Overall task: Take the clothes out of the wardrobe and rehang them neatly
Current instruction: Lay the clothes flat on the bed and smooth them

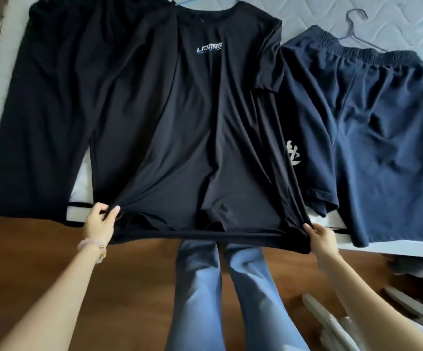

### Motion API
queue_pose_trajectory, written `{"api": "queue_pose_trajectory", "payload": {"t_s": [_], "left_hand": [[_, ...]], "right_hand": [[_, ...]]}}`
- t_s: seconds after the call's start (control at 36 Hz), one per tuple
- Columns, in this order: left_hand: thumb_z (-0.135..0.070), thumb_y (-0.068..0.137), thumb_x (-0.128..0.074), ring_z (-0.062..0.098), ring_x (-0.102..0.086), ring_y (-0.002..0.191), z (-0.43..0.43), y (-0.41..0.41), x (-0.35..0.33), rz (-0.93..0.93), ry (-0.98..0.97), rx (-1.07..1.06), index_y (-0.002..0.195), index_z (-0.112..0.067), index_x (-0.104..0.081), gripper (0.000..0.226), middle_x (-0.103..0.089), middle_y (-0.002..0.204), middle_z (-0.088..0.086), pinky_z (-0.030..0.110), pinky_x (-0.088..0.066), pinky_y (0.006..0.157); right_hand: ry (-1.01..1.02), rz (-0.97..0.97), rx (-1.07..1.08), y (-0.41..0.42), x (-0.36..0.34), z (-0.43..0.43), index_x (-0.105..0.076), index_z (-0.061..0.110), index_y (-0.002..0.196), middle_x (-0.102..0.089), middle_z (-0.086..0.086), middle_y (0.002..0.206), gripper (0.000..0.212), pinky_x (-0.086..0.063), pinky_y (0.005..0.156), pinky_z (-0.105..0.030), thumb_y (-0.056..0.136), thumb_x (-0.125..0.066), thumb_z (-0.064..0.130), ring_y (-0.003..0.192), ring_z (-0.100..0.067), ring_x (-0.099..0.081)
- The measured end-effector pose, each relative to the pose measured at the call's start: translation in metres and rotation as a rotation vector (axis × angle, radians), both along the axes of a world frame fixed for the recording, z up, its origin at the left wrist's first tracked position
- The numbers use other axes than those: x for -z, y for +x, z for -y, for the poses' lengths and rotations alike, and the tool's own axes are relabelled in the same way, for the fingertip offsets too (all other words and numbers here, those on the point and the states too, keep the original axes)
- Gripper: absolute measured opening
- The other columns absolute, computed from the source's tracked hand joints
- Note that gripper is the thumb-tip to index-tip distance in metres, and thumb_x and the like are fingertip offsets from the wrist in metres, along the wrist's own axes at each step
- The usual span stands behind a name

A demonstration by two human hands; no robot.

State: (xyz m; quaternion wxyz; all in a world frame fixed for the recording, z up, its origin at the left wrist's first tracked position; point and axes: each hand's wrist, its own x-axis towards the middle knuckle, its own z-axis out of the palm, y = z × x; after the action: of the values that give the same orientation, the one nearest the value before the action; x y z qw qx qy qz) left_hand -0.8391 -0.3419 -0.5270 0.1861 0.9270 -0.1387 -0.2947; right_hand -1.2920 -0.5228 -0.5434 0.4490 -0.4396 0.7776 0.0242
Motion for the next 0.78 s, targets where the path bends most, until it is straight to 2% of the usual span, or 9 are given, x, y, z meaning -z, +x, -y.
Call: {"api": "queue_pose_trajectory", "payload": {"t_s": [0.08,0.14,0.25,0.33,0.42,0.53,0.58,0.67,0.78], "left_hand": [[-0.023,0.09,-0.059,0.034,-0.059,0.085,-0.008,0.011,-0.002,-0.007,0.047,0.04,0.088,-0.005,-0.053,0.019,-0.061,0.088,0.015,0.032,-0.036,0.067],[-0.018,0.091,-0.058,0.039,-0.06,0.087,-0.013,0.015,0.0,-0.035,0.116,0.089,0.086,-0.003,-0.053,0.017,-0.061,0.085,0.019,0.03,-0.033,0.064],[-0.015,0.091,-0.058,0.042,-0.057,0.106,-0.012,0.016,0.009,-0.051,0.285,0.141,0.11,0.004,-0.056,0.027,-0.062,0.115,0.027,0.036,-0.04,0.078],[-0.014,0.091,-0.057,0.039,-0.057,0.108,0.003,0.011,0.013,-0.056,0.399,0.205,0.117,0.0,-0.055,0.03,-0.061,0.122,0.023,0.037,-0.043,0.081],[-0.01,0.09,-0.056,0.038,-0.057,0.107,0.024,0.003,0.017,-0.084,0.451,0.208,0.123,-0.003,-0.05,0.035,-0.058,0.125,0.022,0.037,-0.046,0.083],[-0.01,0.089,-0.054,0.038,-0.056,0.096,0.058,-0.004,0.017,-0.049,0.431,0.183,0.13,-0.006,-0.042,0.042,-0.05,0.126,0.022,0.034,-0.042,0.062],[-0.01,0.089,-0.053,0.039,-0.054,0.106,0.079,-0.001,0.015,-0.049,0.378,0.196,0.132,-0.007,-0.041,0.044,-0.047,0.13,0.02,0.037,-0.044,0.072],[-0.01,0.088,-0.055,0.037,-0.051,0.116,0.117,0.012,0.017,-0.117,0.269,0.233,0.132,-0.007,-0.043,0.046,-0.05,0.133,0.017,0.038,-0.042,0.092],[-0.009,0.086,-0.057,0.03,-0.055,0.115,0.177,0.037,0.025,-0.274,0.13,0.263,0.129,-0.007,-0.049,0.044,-0.06,0.125,0.014,0.036,-0.041,0.099]], "right_hand": [[0.077,0.013,-0.031,0.008,0.007,-0.008,-0.057,0.003,0.074,-0.055,-0.013,0.067,0.025,-0.031,0.055,-0.033,0.095,-0.05,0.014,0.065,-0.023,-0.049],[0.14,0.04,-0.01,0.01,0.018,-0.016,-0.057,0.003,0.073,-0.051,-0.009,0.064,0.026,-0.033,0.058,-0.031,0.095,-0.049,0.014,0.059,-0.02,-0.045],[0.221,0.074,0.083,0.015,0.031,-0.019,-0.061,-0.001,0.085,-0.052,-0.01,0.067,0.023,-0.035,0.059,-0.03,0.095,-0.049,0.015,0.062,-0.02,-0.047],[0.278,0.042,0.1,0.014,0.04,-0.014,-0.064,0.001,0.091,-0.057,-0.005,0.067,0.019,-0.039,0.059,-0.03,0.091,-0.049,0.012,0.059,-0.019,-0.05],[0.227,-0.058,0.036,0.022,0.034,-0.001,-0.064,-0.001,0.093,-0.059,-0.006,0.072,0.033,-0.037,0.058,-0.027,0.075,-0.044,0.017,0.064,-0.019,-0.052],[-0.007,-0.225,-0.092,0.046,-0.004,0.027,-0.06,0.014,0.099,-0.063,-0.012,0.098,0.025,-0.043,0.068,-0.033,0.083,-0.042,0.009,0.086,-0.032,-0.059],[-0.106,-0.213,-0.138,0.06,-0.013,0.042,-0.057,0.019,0.09,-0.061,-0.007,0.093,0.021,-0.046,0.065,-0.034,0.082,-0.039,0.012,0.078,-0.032,-0.056],[-0.162,-0.136,-0.103,0.088,-0.021,0.073,-0.062,0.02,0.105,-0.067,-0.006,0.106,0.026,-0.041,0.075,-0.03,0.086,-0.044,0.016,0.1,-0.031,-0.06],[-0.194,0.061,-0.008,0.134,-0.028,0.129,-0.063,0.019,0.103,-0.068,-0.003,0.1,0.02,-0.041,0.078,-0.029,0.086,-0.053,0.018,0.097,-0.023,-0.061]]}}
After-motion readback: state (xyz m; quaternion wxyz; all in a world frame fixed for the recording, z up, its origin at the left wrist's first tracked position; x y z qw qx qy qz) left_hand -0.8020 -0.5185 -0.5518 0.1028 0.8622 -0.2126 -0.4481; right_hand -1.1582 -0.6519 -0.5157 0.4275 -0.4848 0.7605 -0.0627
